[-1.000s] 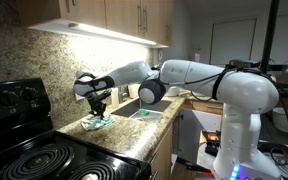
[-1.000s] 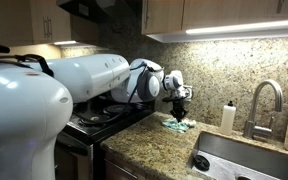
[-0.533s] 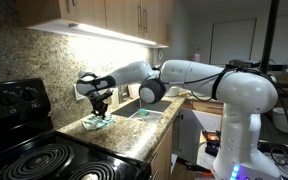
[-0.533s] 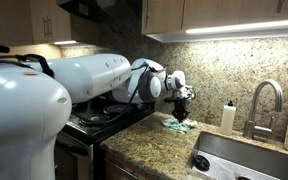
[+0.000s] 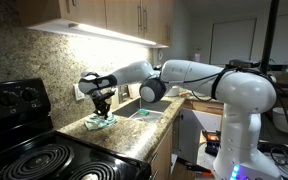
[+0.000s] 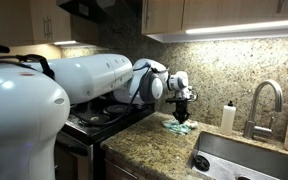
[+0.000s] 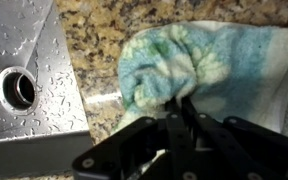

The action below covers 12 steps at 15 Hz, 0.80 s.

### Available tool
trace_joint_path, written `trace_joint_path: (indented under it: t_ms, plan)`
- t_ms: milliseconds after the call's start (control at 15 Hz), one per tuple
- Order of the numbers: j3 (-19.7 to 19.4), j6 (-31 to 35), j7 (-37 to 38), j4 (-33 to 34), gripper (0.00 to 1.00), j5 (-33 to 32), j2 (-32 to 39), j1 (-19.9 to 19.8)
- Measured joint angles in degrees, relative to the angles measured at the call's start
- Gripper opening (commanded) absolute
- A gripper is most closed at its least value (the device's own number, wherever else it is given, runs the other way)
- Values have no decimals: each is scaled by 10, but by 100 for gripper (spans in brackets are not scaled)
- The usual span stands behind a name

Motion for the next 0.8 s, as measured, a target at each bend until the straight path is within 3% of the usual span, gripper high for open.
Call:
trace_joint_path:
  t_ms: [800]
  plan:
    - [-2, -52, 7, 2, 8, 0, 0, -7]
